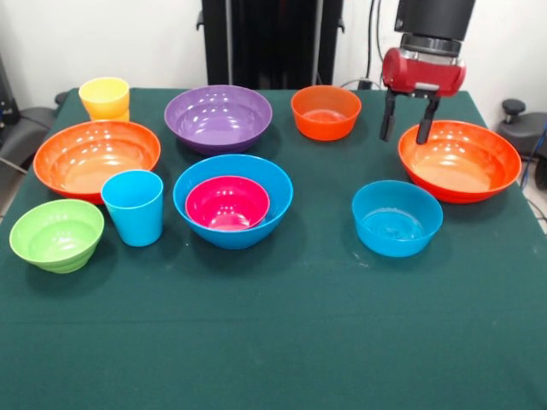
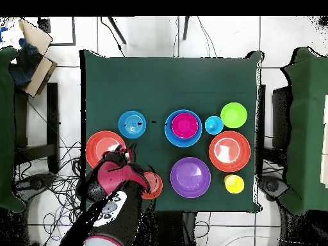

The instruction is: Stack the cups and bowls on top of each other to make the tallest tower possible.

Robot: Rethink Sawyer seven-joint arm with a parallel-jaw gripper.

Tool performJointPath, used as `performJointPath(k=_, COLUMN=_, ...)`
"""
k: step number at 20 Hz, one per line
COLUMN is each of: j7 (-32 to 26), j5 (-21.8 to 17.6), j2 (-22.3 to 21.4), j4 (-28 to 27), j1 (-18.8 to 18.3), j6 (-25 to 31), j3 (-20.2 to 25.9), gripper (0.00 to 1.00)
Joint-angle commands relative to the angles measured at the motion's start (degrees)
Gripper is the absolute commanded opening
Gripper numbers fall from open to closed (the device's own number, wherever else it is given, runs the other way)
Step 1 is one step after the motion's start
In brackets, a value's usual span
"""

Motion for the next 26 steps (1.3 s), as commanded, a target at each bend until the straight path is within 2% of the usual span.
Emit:
performJointPath(k=1, j7=6.6, j5=-5.5, j2=-4.5, j4=7.3, j1=-5.3, j6=-1.3, j3=6.4, gripper=1.0)
performJointPath(k=3, j7=4.1, j5=-7.3, j2=-9.6, j4=10.9, j1=-8.3, j6=3.7, j3=8.6, gripper=1.0)
performJointPath(k=5, j7=2.3, j5=-8.0, j2=-11.3, j4=12.2, j1=-10.4, j6=7.3, j3=10.1, gripper=1.0)
performJointPath(k=11, j7=-0.2, j5=-8.3, j2=-13.1, j4=13.0, j1=-11.9, j6=13.6, j3=11.2, gripper=1.0)
performJointPath(k=16, j7=0.0, j5=-7.9, j2=-11.4, j4=11.0, j1=-10.8, j6=16.4, j3=11.0, gripper=1.0)
performJointPath(k=19, j7=2.6, j5=-8.4, j2=-11.1, j4=10.9, j1=-9.2, j6=11.5, j3=9.4, gripper=1.0)
performJointPath(k=22, j7=4.8, j5=-7.8, j2=-11.1, j4=11.7, j1=-8.6, j6=8.6, j3=8.8, gripper=1.0)
performJointPath(k=26, j7=6.5, j5=-7.4, j2=-11.4, j4=10.5, j1=-5.7, j6=3.9, j3=5.9, gripper=1.0)
